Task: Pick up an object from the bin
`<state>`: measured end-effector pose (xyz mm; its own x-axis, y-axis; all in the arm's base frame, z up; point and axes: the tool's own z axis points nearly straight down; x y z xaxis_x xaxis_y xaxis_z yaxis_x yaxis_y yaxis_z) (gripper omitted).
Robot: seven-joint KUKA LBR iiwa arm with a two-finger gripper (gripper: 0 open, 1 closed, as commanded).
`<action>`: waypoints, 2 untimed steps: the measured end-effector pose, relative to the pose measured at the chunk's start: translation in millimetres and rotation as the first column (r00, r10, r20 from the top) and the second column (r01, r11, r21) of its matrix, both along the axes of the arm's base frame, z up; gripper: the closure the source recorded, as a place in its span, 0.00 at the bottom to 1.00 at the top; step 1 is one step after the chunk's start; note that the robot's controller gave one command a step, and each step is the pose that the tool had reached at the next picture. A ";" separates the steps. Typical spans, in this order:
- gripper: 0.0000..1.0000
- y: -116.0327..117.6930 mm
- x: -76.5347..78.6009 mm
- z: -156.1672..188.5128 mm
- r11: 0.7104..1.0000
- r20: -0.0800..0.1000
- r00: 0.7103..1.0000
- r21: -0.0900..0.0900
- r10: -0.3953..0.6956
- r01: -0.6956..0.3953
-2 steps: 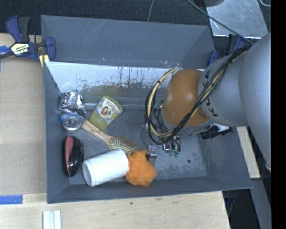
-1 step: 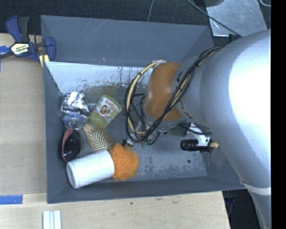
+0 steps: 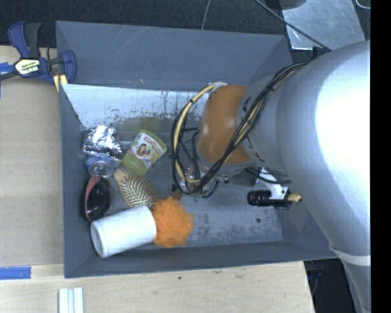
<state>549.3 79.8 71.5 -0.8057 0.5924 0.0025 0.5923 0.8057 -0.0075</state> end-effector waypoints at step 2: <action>0.00 -31.8 -50.7 106.8 0.997 0.001 0.997 0.000 0.072 -0.072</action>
Offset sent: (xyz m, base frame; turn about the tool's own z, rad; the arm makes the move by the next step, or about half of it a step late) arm -0.0512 -0.0314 0.1068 -0.0704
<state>498.6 48.0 178.3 -0.8465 0.5325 0.0017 0.5324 0.8464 -0.0072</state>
